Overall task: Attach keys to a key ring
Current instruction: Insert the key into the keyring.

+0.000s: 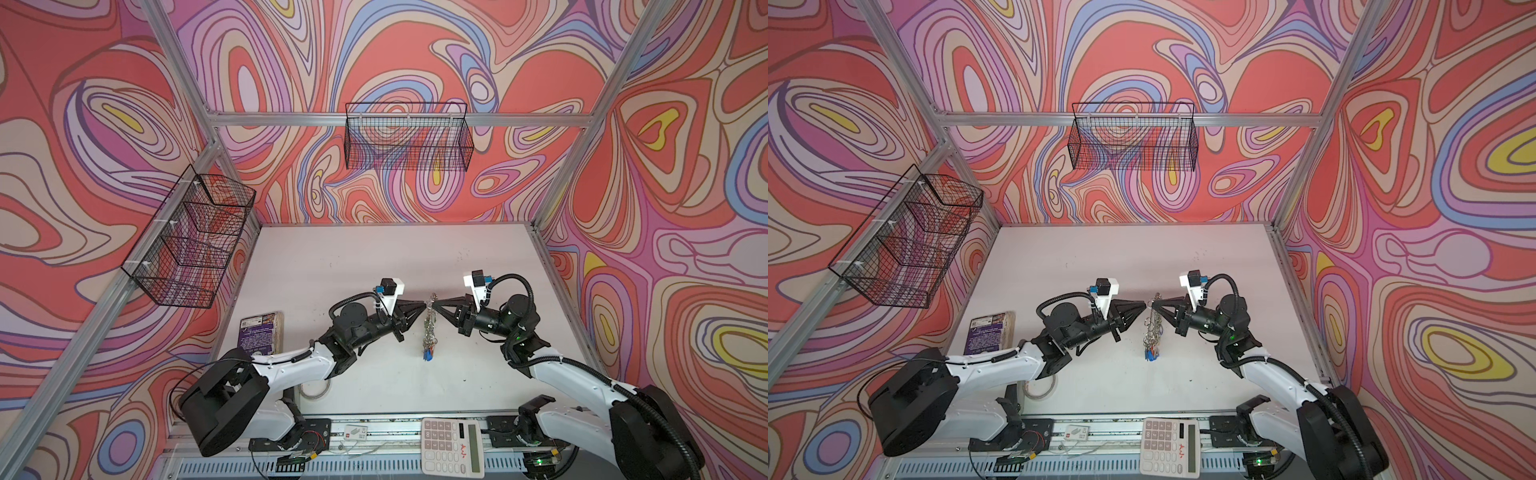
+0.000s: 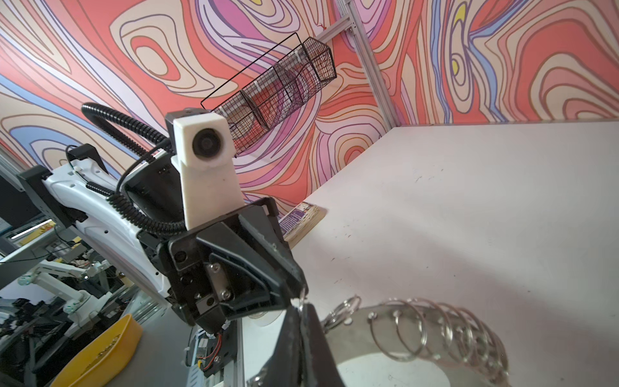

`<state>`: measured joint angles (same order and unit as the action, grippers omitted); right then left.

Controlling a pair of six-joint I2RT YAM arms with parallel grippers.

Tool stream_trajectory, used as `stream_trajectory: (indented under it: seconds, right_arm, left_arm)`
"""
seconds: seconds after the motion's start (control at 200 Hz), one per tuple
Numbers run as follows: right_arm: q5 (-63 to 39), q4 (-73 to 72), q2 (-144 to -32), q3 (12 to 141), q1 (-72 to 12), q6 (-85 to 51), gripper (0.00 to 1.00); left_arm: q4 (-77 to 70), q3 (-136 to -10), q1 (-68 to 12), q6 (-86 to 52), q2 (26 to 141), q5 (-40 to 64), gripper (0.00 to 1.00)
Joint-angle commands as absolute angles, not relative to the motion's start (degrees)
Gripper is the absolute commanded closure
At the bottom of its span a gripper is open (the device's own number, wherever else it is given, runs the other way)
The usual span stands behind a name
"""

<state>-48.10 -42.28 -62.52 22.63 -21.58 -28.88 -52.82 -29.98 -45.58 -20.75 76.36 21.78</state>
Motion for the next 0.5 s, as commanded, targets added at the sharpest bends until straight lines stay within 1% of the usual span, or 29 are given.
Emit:
stream_trajectory:
  seconds: [0.0,0.06,0.11,0.125,0.185,0.361,0.496]
  right_arm:
    - [-44.39,-41.89,-59.81,23.42,-22.46,-21.51,1.0]
    - [-43.45,-42.24,-58.96,22.5,-23.17,-19.41,1.0]
    - [-42.51,-42.75,-58.51,21.7,-23.94,-17.64,1.0]
    - [-42.2,-42.66,-58.5,21.52,-24.13,-17.05,1.0]
    - [-41.46,-41.56,-58.36,21.29,-25.05,-14.77,1.0]
    - [-39.35,-39.11,-57.37,20.69,-27.66,-8.78,1.0]
    - [-38.59,-38.53,-57.26,20.31,-29.36,-5.9,1.0]
  left_arm:
    - [-45.5,-28.03,-44.66,-18.22,73.11,22.98,0.79]
    - [-41.56,-28.35,-44.34,-17.04,71.11,22.95,0.77]
    - [-35.31,-29.0,-44.3,-14.37,69.25,23.43,0.76]
    - [-32.9,-31.41,-44.3,-13.53,68.7,23.68,0.76]
    - [-24.56,-34.18,-44.3,-8.97,66.14,24.75,0.74]
    - [0.83,-41.84,-44.21,13.28,58.71,24.57,0.73]
    - [17.5,-49.73,-44.21,28.95,58.98,27.73,0.73]
